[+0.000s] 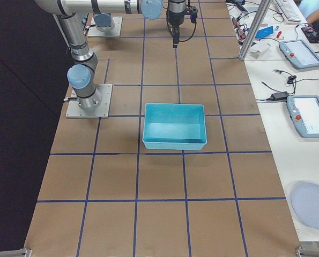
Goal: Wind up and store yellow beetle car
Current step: 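Press the car down and drag it toward the robot with the left gripper, then keep dragging the car backward toward the robot with the left gripper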
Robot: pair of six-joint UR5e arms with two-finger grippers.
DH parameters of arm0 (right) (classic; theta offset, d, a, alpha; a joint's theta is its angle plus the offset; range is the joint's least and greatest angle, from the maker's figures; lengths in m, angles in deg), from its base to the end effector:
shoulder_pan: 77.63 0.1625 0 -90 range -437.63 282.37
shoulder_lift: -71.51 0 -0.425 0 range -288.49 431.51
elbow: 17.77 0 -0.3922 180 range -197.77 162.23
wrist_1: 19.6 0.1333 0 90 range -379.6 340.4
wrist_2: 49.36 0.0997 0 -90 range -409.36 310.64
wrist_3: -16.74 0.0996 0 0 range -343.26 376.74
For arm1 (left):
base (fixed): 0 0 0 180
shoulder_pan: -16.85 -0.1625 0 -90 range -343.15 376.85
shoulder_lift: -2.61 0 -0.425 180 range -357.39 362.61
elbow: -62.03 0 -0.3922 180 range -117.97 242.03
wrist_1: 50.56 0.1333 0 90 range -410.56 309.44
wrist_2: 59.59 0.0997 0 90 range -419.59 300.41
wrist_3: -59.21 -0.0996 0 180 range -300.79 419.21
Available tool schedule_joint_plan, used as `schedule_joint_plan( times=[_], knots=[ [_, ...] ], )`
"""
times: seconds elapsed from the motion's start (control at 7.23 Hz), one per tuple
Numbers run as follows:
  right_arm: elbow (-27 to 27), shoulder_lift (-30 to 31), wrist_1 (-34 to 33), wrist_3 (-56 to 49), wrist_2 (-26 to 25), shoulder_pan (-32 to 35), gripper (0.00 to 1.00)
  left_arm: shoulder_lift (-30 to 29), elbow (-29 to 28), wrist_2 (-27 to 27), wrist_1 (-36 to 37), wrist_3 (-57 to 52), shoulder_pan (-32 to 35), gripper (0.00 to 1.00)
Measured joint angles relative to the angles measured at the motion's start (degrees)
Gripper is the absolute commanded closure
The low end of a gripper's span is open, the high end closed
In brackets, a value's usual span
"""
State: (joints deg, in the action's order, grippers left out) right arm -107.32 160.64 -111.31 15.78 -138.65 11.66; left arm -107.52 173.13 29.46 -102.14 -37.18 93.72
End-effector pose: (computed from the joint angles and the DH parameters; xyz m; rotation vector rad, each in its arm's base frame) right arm 0.1283 -0.5022 0.4873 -0.0070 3.1293 -0.0355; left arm -0.0097 -0.5526 0.1987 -2.0535 -2.3115 -0.0228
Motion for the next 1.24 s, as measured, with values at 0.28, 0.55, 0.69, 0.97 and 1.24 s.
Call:
schedule_joint_plan(
  times=[0.28, 0.55, 0.69, 0.97, 1.24],
  knots=[
    [0.0, 0.0, 0.0, 0.0, 0.0, 0.0, 0.00, 0.0, 0.0, -0.1, -0.1, -2.3, -1.4, 0.69],
    [0.0, 0.0, 0.0, 0.0, 0.0, 0.0, 0.00, 0.0, -0.1, 0.0, -0.1, -3.4, -2.2, 0.68],
    [0.0, 0.1, 0.0, 0.0, 0.0, 0.0, 0.00, 0.0, -0.1, 0.1, -0.1, -3.6, -2.2, 0.68],
    [0.0, 0.1, 0.0, 0.0, 0.0, 0.0, 0.00, 0.0, -0.1, 0.2, -0.1, -3.6, -2.3, 0.68],
    [0.0, 0.0, 0.0, 0.0, 0.0, 0.0, 0.00, 0.0, -0.1, 0.2, 0.0, -3.8, -2.7, 0.68]
  ],
)
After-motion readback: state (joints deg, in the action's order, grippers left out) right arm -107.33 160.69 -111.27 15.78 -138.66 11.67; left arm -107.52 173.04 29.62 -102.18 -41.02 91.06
